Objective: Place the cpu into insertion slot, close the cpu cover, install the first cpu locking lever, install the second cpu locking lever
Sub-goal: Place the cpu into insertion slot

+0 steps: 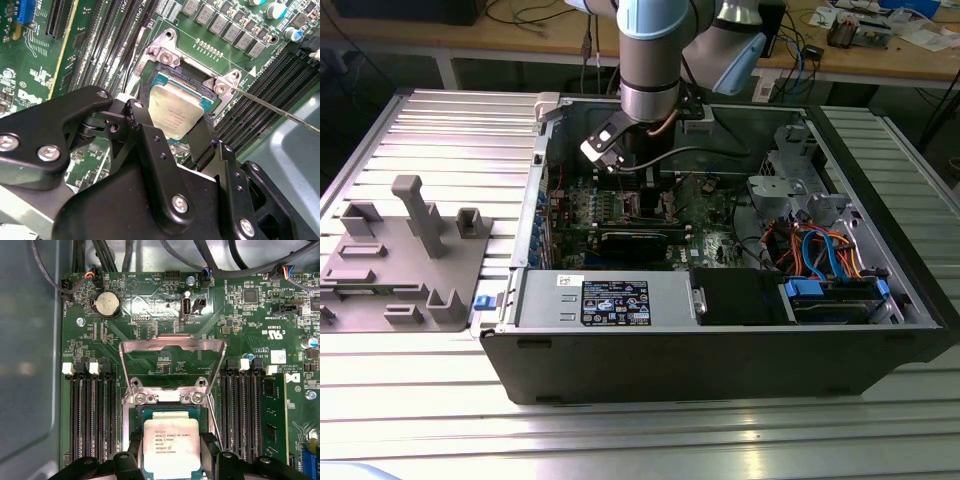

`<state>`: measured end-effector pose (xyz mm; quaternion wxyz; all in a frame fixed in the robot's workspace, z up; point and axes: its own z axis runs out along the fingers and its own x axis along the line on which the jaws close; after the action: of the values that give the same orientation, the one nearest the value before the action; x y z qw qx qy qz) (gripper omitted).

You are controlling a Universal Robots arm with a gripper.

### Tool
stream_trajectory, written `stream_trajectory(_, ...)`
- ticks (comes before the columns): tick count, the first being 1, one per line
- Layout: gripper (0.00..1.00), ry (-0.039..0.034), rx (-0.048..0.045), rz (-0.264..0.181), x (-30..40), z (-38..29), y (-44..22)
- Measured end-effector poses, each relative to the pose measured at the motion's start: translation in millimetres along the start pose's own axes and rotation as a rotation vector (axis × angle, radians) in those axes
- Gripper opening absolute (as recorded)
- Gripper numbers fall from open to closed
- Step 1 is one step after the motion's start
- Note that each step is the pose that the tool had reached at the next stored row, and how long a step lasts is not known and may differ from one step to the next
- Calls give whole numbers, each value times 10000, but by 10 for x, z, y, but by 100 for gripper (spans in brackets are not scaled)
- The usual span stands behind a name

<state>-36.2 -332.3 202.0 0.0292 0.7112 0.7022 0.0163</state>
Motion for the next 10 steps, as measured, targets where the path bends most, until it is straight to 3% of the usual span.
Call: stream_trajectory(10, 54, 1, -1, 14, 3, 44, -4)
